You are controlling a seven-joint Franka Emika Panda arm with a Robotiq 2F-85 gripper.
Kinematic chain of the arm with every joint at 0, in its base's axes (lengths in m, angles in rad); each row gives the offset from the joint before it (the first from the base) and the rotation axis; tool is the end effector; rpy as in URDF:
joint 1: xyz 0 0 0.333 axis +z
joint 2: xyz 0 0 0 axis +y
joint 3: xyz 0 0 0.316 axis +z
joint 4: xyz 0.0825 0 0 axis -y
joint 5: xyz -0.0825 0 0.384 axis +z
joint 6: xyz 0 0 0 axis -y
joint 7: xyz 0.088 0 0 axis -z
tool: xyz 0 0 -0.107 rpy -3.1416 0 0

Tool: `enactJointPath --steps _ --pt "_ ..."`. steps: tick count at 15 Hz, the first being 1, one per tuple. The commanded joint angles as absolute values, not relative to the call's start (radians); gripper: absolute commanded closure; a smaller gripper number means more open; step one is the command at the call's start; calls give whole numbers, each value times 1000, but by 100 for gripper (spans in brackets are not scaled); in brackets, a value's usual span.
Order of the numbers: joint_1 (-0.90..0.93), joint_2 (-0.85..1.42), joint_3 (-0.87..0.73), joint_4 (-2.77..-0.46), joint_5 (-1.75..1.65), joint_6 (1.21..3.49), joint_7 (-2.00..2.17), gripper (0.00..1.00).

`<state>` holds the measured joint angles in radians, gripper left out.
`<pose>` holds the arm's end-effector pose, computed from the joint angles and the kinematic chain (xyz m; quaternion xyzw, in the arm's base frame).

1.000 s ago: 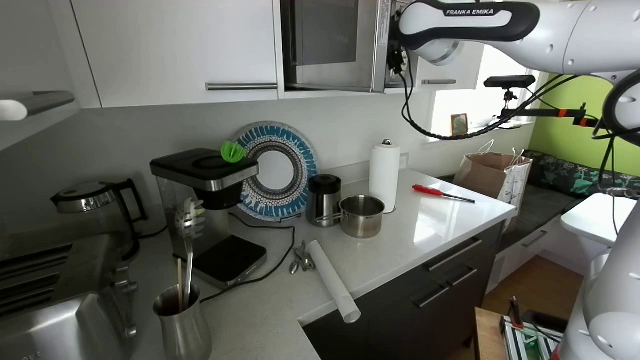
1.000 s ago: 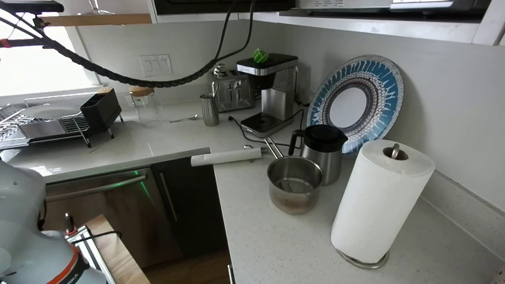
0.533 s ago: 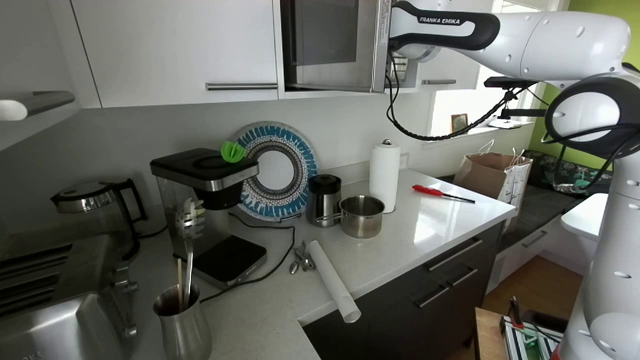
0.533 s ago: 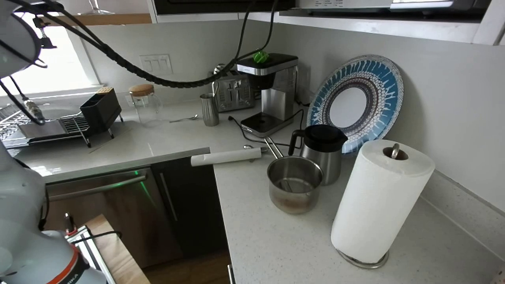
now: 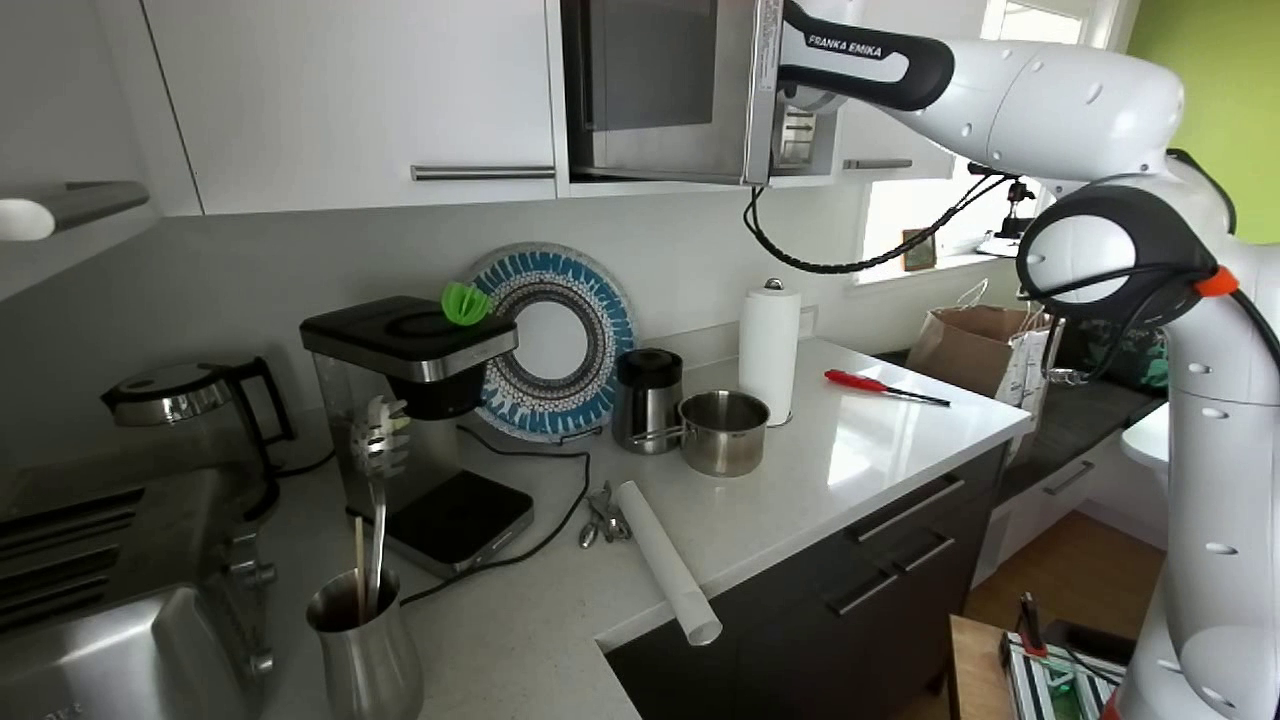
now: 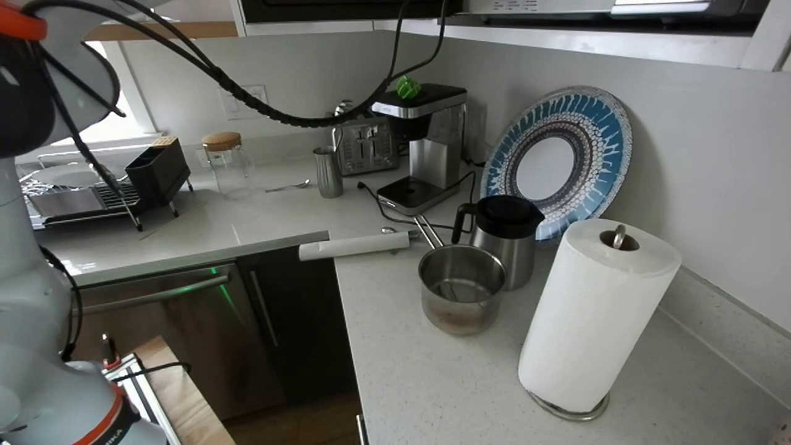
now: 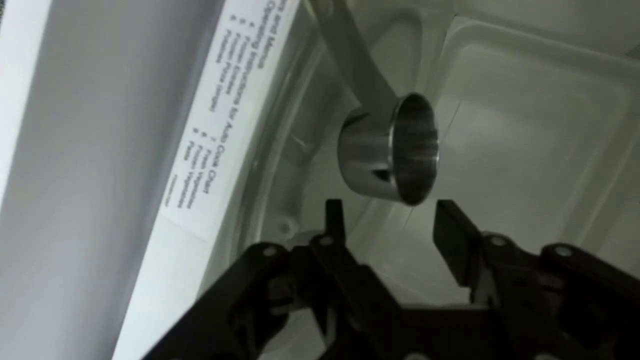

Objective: Put the silver cup inside the top cupboard

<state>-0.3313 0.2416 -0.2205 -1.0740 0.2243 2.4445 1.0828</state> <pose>0.5591 -0.3084 0.8336 -0.5626 0.6248 -0.4930 0.2236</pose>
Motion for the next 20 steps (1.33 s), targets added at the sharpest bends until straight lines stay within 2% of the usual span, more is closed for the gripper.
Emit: enactJointPath --steps 1,4,10,16,20 --pt "-337 285 -237 -996 215 2435 1137 17" --pt "-334 245 -249 -1033 203 2434 1146 0" --pt "-349 68 -281 -1218 200 2427 1056 0" --pt "-370 -192 -292 -1459 194 2190 728 0" --pt "-387 -271 -289 -1557 97 2022 653 0"
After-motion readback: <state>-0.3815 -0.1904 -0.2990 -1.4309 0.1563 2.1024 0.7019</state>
